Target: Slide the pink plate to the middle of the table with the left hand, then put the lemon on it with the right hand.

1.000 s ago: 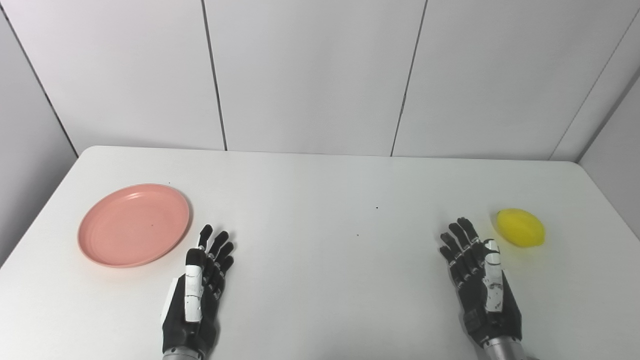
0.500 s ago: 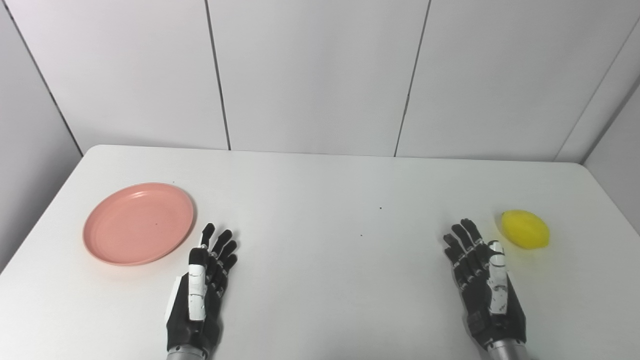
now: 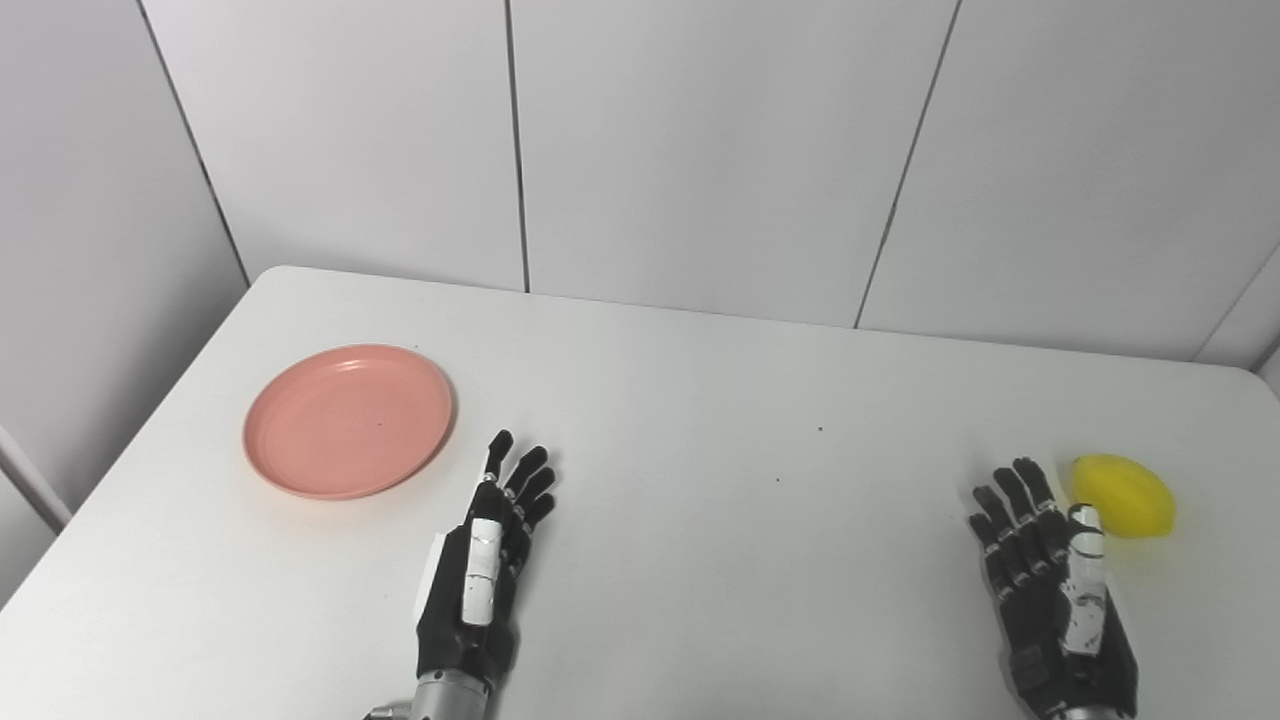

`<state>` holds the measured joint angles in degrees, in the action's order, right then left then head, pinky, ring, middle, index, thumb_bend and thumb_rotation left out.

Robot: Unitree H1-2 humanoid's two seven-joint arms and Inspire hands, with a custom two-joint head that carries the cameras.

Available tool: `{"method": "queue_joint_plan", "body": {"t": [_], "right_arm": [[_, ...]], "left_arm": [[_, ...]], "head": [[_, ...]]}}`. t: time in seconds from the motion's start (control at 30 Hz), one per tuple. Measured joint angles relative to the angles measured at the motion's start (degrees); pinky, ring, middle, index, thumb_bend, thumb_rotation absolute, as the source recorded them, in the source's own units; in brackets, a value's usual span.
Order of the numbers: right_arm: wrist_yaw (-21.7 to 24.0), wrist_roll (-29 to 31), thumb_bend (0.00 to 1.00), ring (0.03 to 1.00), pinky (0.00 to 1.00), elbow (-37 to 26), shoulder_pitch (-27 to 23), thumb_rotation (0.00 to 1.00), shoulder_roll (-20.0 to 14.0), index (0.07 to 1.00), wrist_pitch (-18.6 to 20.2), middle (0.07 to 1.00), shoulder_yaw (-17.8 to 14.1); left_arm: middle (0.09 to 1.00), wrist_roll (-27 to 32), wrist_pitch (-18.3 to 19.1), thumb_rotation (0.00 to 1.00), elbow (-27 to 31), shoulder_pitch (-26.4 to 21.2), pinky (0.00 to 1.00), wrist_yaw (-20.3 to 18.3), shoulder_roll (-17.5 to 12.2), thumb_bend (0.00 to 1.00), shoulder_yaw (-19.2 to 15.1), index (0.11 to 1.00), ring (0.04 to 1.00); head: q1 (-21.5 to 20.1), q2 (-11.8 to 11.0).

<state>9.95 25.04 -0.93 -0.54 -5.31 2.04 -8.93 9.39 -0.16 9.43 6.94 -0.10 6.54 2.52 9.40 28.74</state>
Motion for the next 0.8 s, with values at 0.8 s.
{"method": "queue_joint_plan", "body": {"t": [0.8], "right_arm": [[0.9, 0.1, 0.66, 0.983, 1.00, 1.9, -0.8, 0.99, -0.8, 0.980, -0.7, 0.991, -1.3]], "left_arm": [[0.921, -1.0, -3.1, 0.90, -2.3, -0.5, 0.95, 0.0, 1.9, 0.80, -0.1, 0.965, 0.919]], "head": [[1.7, -3.7]]}}
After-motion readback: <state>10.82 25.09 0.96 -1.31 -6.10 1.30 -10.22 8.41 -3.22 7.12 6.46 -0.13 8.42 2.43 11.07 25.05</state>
